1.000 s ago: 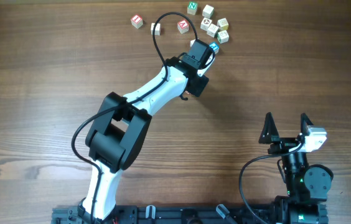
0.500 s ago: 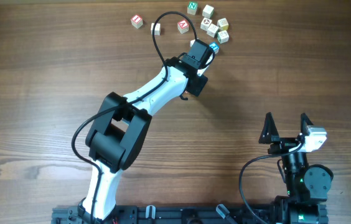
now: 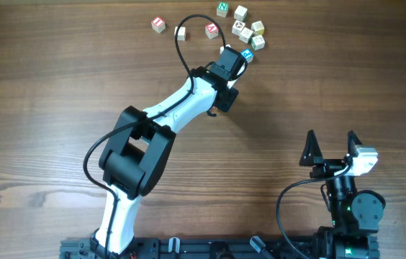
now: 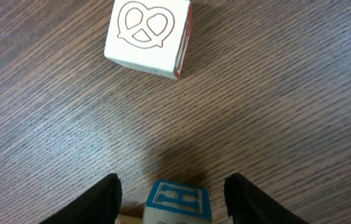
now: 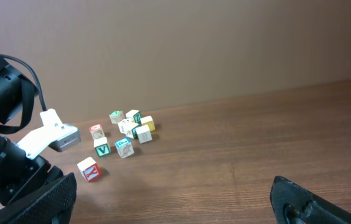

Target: Form a circle

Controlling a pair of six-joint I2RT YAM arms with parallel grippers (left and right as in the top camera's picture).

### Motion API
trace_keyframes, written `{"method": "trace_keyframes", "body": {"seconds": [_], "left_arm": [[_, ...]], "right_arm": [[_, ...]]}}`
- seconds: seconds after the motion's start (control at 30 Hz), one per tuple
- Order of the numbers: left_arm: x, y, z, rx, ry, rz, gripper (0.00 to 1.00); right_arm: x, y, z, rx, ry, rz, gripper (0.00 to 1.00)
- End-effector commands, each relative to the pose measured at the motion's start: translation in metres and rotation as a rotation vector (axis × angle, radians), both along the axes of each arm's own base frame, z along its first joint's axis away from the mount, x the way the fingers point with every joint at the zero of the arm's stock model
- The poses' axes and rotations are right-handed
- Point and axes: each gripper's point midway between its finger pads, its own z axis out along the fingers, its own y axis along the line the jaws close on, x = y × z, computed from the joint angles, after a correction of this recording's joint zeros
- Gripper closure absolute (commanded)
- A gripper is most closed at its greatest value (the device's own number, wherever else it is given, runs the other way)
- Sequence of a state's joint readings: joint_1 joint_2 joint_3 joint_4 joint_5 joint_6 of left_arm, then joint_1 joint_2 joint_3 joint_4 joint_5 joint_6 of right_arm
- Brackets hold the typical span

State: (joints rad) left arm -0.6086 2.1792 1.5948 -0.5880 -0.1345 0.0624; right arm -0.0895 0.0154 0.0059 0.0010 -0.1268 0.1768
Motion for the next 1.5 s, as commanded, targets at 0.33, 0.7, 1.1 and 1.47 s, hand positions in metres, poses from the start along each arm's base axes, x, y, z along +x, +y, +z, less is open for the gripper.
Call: {"method": "trace_keyframes", "body": {"seconds": [0.33, 0.7, 1.1, 1.47], "left_arm": [[0.004, 0.004, -0.008, 0.011, -0.006, 0.014, 0.39], [0.012, -0.003, 0.013, -0.022, -0.051, 0.011, 0.53], [0.001, -0.001, 0.007, -0.016, 0.002, 0.001, 0.54], [-0.004, -0.009, 0.007, -0.055, 0.029, -0.028, 0.66]], "right_arm": [[0.000, -0.001, 0.003, -0.020, -0.014, -0.008, 0.00], [0.000, -0.001, 0.003, -0.020, -0.014, -0.008, 0.00], [0.000, -0.001, 0.003, -0.020, -0.014, -0.008, 0.00], [0.000, -0.001, 0.003, -0.020, -0.013, -0.008, 0.00]]}}
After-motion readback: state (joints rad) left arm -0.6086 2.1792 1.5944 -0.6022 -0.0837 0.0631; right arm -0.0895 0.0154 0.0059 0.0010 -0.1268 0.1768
